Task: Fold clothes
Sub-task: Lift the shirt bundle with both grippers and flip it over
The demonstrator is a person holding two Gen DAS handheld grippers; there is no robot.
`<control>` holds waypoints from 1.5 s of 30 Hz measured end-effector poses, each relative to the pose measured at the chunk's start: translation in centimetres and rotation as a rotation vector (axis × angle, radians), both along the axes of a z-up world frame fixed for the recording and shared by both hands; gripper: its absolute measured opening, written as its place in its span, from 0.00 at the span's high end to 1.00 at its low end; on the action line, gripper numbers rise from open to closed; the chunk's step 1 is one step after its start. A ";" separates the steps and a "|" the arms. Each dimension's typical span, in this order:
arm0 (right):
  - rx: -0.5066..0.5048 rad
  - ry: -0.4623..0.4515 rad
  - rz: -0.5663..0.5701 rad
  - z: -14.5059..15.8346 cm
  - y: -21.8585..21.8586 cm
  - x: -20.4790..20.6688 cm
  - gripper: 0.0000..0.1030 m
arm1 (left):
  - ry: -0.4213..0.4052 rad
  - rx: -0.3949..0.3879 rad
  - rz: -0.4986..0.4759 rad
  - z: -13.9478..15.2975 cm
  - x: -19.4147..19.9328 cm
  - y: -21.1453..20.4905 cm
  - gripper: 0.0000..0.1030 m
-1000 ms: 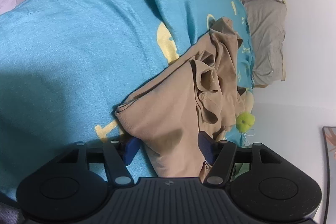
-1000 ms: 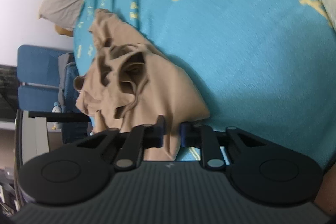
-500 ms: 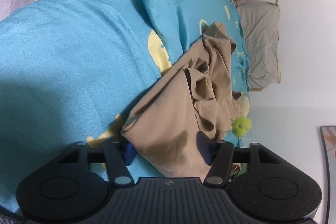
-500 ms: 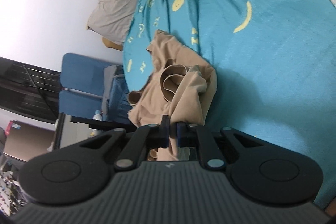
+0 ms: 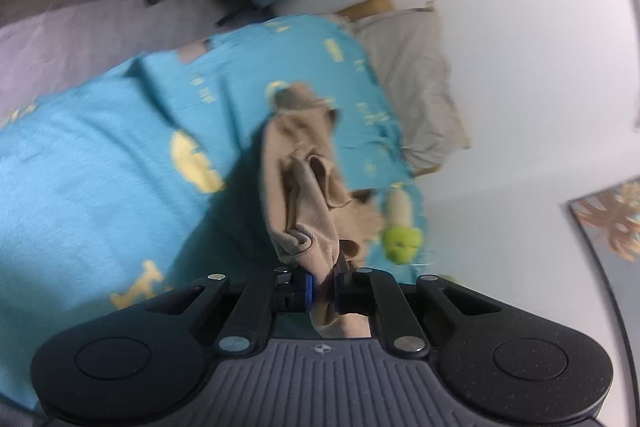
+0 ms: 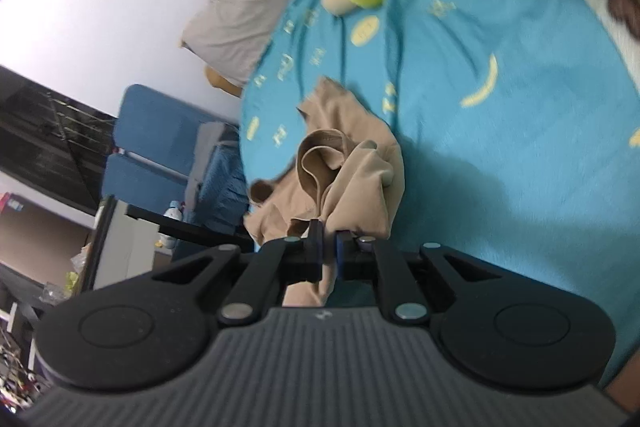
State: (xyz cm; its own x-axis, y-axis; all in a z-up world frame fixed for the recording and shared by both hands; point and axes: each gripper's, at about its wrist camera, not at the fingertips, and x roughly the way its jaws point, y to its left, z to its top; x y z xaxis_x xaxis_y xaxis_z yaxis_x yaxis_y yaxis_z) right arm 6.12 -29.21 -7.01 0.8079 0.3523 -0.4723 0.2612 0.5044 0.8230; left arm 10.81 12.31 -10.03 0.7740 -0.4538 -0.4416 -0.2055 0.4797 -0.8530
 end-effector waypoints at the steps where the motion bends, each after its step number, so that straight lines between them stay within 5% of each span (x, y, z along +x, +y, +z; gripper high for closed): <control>1: -0.006 -0.009 0.002 0.5 -0.1 -0.7 0.91 | -0.019 0.014 -0.006 1.0 -0.7 -0.1 0.92; 12: -0.073 -0.109 0.027 6.3 -0.6 -8.3 0.91 | -0.073 -0.012 0.000 7.4 -12.8 -0.2 0.92; 17: -0.093 -0.073 0.033 6.1 0.1 -6.1 0.91 | -0.050 0.028 0.021 8.6 -14.5 0.1 0.91; 27: -0.132 0.002 0.043 5.8 1.4 -1.6 0.91 | 0.040 0.136 0.050 7.2 -3.6 -0.6 0.90; 36: -0.146 0.126 0.052 0.2 1.7 9.9 0.91 | 0.087 0.316 -0.034 1.0 9.5 -1.6 0.88; 41: -0.149 0.195 0.065 -3.8 1.7 13.4 0.90 | 0.094 0.357 -0.096 -2.5 12.3 -1.7 0.86; 45: -0.164 0.204 0.070 -3.8 2.0 13.7 0.89 | 0.064 0.410 -0.129 -2.4 12.6 -2.1 0.83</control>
State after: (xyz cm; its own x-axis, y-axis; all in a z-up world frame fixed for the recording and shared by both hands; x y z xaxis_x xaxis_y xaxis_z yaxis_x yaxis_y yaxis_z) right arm 19.81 -27.21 -10.80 0.6668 0.3089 -0.6782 0.3733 0.6493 0.6626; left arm 23.43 10.17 -12.42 0.6877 -0.3221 -0.6506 -0.1675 0.8016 -0.5739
